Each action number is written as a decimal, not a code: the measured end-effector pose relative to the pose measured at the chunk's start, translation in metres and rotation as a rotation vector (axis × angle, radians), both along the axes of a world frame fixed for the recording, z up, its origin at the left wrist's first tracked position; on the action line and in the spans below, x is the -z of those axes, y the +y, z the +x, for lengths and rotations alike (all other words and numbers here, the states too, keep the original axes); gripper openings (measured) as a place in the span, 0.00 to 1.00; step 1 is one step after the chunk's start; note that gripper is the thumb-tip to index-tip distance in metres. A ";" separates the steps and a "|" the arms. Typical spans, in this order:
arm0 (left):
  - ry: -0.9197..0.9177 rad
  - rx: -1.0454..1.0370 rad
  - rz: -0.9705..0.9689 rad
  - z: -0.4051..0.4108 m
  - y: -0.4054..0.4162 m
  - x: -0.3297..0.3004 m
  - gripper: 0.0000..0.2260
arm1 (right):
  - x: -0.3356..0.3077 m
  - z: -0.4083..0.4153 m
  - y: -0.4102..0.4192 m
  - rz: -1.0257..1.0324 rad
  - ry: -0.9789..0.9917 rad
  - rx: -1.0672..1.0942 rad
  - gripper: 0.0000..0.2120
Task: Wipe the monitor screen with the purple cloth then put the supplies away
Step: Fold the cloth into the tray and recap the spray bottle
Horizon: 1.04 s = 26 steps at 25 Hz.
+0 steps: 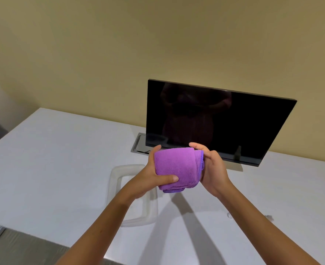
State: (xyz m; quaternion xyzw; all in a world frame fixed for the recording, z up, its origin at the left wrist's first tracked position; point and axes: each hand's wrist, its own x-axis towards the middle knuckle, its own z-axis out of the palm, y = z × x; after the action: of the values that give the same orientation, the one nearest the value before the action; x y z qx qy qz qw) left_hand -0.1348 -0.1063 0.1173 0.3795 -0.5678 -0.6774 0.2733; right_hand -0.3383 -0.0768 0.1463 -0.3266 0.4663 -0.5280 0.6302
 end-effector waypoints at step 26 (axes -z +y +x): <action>-0.610 -0.210 0.290 0.150 -0.029 0.121 0.15 | 0.158 0.193 -0.019 0.393 0.913 -0.452 0.28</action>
State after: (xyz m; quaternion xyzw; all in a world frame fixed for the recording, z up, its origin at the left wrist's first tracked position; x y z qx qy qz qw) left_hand 0.0152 -0.1350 -0.0034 0.6555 -0.4793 -0.5745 0.1025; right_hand -0.1458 -0.0959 -0.0120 -0.4907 0.7006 -0.0869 0.5108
